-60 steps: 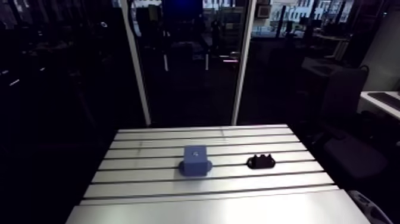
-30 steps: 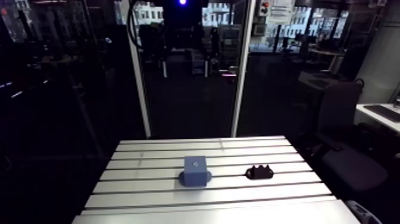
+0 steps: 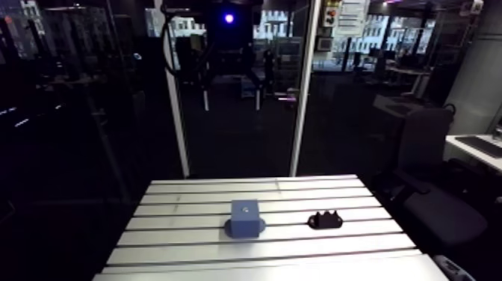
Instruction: Pick up the M10 bolt and insert it into the hex recess until seated.
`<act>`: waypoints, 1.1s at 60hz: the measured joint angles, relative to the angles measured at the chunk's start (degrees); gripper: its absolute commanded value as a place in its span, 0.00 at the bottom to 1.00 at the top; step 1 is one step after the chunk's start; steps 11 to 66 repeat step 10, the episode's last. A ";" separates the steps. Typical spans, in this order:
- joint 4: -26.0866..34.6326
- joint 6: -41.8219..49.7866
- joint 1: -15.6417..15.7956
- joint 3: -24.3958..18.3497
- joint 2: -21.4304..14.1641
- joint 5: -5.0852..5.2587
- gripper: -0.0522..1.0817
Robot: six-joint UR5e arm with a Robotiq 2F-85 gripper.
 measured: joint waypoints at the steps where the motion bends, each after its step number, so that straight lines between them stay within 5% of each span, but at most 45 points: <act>1: -0.01 0.00 0.01 0.10 -0.02 0.02 0.05; 66: -0.05 -0.01 0.08 0.98 -0.06 0.17 0.05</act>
